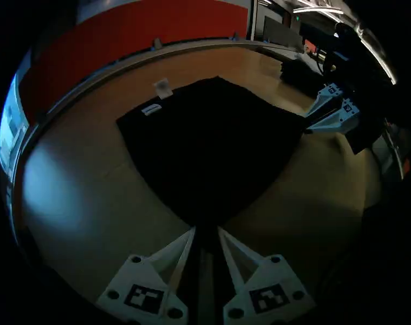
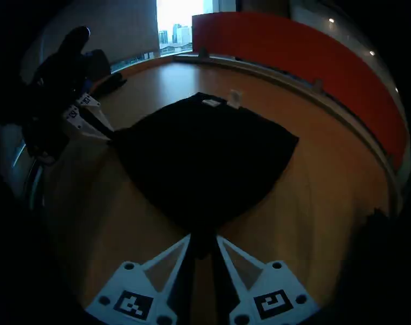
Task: Fold towel
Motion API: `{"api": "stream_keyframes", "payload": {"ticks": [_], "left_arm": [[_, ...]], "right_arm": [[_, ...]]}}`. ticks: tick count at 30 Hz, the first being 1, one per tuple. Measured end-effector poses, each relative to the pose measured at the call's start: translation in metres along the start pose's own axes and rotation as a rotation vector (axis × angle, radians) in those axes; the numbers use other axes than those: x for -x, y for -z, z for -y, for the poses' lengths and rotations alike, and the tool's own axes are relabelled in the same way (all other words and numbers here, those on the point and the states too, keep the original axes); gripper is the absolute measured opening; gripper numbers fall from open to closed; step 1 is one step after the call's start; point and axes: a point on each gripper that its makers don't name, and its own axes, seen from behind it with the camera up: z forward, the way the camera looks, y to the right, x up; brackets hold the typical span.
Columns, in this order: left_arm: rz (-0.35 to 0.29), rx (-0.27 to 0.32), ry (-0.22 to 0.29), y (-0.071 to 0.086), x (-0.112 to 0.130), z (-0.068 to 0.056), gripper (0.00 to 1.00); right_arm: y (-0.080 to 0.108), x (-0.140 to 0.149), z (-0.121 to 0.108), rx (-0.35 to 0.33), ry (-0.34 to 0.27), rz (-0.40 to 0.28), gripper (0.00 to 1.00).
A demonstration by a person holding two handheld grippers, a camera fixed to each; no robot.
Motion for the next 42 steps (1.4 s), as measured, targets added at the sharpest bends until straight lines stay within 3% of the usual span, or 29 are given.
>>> {"api": "stream_keyframes", "payload": {"ticks": [26, 42], "left_arm": [[-0.068, -0.049, 0.089, 0.062, -0.041, 0.001, 0.12], [-0.077, -0.057, 0.126, 0.095, -0.053, -0.007, 0.12]], "right_arm": [[0.055, -0.072, -0.006, 0.025, 0.027, -0.131, 0.17], [0.087, -0.087, 0.004, 0.004, 0.03, -0.143, 0.17]]}}
